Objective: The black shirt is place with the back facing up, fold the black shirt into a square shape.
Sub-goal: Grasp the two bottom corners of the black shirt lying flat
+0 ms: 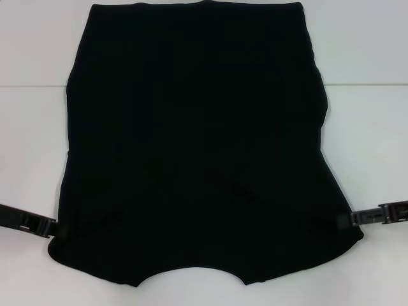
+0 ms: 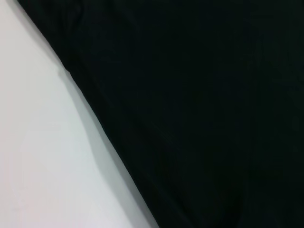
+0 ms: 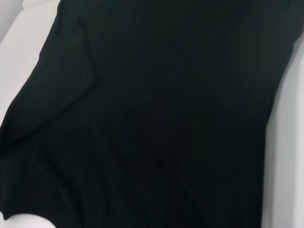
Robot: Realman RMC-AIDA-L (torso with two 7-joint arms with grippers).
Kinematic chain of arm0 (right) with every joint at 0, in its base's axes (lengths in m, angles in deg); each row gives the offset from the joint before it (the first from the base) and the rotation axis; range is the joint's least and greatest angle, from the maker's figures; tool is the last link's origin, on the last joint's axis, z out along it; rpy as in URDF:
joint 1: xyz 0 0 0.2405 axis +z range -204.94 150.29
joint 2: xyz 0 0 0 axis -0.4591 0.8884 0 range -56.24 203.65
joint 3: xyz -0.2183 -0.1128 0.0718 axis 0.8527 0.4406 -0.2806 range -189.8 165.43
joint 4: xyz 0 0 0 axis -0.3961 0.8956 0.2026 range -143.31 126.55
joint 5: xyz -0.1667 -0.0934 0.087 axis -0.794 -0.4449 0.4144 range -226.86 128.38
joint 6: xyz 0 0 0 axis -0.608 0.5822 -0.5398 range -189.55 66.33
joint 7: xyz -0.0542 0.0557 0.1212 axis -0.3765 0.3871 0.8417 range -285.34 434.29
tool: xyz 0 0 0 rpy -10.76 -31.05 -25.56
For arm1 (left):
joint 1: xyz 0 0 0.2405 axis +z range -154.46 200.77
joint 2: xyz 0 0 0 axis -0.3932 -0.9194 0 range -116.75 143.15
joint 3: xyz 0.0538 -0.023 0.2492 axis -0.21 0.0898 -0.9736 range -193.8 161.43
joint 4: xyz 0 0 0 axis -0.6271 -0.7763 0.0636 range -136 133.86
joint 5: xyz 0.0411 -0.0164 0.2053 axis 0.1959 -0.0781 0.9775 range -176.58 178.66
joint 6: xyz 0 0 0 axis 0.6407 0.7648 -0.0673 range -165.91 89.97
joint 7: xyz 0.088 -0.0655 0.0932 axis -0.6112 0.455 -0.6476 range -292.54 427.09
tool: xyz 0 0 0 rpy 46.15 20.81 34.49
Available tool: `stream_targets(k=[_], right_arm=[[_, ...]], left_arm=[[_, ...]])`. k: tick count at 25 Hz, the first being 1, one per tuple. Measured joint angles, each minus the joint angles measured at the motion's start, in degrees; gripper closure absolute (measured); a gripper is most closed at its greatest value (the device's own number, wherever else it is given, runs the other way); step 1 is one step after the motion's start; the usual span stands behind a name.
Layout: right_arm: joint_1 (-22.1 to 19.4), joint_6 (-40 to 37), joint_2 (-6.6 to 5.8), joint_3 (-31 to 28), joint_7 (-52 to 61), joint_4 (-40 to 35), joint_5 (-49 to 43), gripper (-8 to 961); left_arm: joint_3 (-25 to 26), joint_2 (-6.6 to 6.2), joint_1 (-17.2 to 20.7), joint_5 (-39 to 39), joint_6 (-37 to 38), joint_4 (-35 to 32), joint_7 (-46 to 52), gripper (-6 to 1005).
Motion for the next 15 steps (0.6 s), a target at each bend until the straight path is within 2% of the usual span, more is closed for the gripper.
stream_targets(k=[5, 10, 15], right_arm=[[1.2, 0.1, 1.01, 0.1, 1.4, 0.2, -3.5, 72], [1.4, -0.1, 1.4, 0.1, 1.9, 0.1, -4.2, 85], [1.5, -0.5, 1.67, 0.1, 0.6, -0.2, -4.2, 213]], left_arm=[[-0.2, 0.0, 0.0, 0.0, -0.1, 0.0, 0.0, 1000], [0.0, 0.0, 0.0, 0.0, -0.2, 0.0, -0.1, 1001], [0.0, -0.04, 0.0, 0.0, -0.2, 0.0, -0.1, 1001]])
